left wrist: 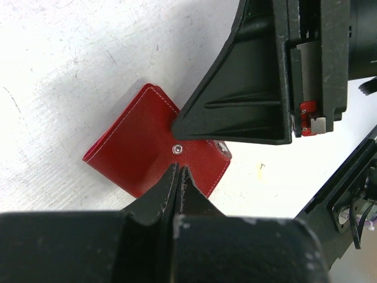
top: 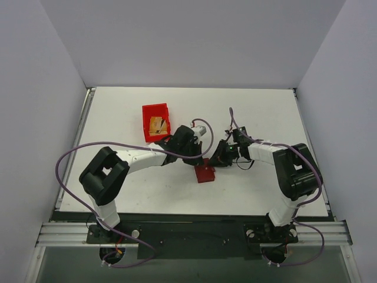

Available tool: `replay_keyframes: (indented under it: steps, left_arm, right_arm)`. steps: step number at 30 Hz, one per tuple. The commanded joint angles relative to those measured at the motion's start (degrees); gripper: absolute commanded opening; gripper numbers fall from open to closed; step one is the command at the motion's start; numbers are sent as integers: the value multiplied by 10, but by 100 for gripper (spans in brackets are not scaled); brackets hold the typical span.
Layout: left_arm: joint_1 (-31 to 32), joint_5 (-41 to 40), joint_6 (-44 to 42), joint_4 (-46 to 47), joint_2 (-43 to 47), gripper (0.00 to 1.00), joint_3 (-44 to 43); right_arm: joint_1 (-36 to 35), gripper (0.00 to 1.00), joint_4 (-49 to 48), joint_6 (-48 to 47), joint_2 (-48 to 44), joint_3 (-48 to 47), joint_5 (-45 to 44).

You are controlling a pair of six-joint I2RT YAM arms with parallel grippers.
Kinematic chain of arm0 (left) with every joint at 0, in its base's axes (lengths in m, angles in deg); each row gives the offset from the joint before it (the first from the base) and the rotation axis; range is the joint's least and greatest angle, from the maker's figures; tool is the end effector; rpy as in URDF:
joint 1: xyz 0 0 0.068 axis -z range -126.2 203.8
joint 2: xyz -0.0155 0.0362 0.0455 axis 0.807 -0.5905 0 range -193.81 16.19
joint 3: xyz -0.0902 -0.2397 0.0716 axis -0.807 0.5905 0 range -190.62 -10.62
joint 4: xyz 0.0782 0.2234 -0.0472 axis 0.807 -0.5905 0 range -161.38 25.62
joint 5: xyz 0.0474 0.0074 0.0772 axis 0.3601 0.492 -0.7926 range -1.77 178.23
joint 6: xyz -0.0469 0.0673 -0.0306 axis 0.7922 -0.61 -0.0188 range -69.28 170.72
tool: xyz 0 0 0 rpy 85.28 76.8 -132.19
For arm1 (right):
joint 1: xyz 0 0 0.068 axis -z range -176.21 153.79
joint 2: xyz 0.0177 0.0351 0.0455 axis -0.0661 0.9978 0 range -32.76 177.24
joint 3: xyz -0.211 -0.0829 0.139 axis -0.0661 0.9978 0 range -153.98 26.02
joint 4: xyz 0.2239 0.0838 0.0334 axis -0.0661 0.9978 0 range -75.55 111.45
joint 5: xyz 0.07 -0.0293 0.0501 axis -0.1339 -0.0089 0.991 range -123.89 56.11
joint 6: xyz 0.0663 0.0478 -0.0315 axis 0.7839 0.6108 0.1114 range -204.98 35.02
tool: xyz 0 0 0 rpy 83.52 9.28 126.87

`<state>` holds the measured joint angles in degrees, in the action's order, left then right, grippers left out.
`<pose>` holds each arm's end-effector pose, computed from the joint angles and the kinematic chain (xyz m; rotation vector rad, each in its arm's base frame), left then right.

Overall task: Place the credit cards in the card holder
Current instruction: Close the card holder at the center of the board.

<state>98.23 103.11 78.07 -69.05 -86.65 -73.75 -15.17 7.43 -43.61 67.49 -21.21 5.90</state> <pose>0.2673 -0.2899 0.1632 0.5066 2.4517 -0.8807 0.3063 0.1578 0.1277 0.1278 2.5338 1.2951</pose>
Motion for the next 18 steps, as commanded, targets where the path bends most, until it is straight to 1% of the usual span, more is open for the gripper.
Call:
replay_keyframes:
  steps: [1, 2, 3, 4, 5, 6, 7, 9, 12, 15, 18]
  left_arm:
    - [-4, -10, -4, 0, 35, 0, -4]
    - [-6, -12, -4, 1, 37, 0, -4]
    - [-6, -12, -4, 1, 39, 0, -4]
    - [-8, -12, -3, 1, 39, 0, -3]
    - [-9, -15, -4, 1, 39, 0, -2]
    - [-10, -15, -3, 2, 39, 0, -1]
    - [-11, -14, -3, 2, 36, 0, 0]
    - [-12, -12, -3, 2, 30, 0, 1]
    - [-12, -7, -4, 6, 19, 0, 5]
    - [-8, 10, -10, 11, 9, 0, 7]
    - [1, 19, -20, 8, -9, 0, 2]
  right_arm:
    - [-4, 15, -13, -5, -64, 12, -64]
    - [-3, 16, -6, -8, -74, 12, -104]
    - [0, 16, 12, -13, -100, 13, -125]
    - [-1, 17, 23, -17, -110, 14, -170]
    - [1, 17, 44, -25, -135, 14, -191]
    - [1, 17, 58, -30, -156, 13, -237]
    - [2, 18, 95, -39, -162, 9, -281]
    - [2, 18, 150, -49, -168, -5, -324]
    - [2, 17, 176, -72, -163, -3, -311]
    - [-1, 15, 171, -76, -155, 6, -258]
    - [-5, 13, 142, -79, -143, 13, -200]
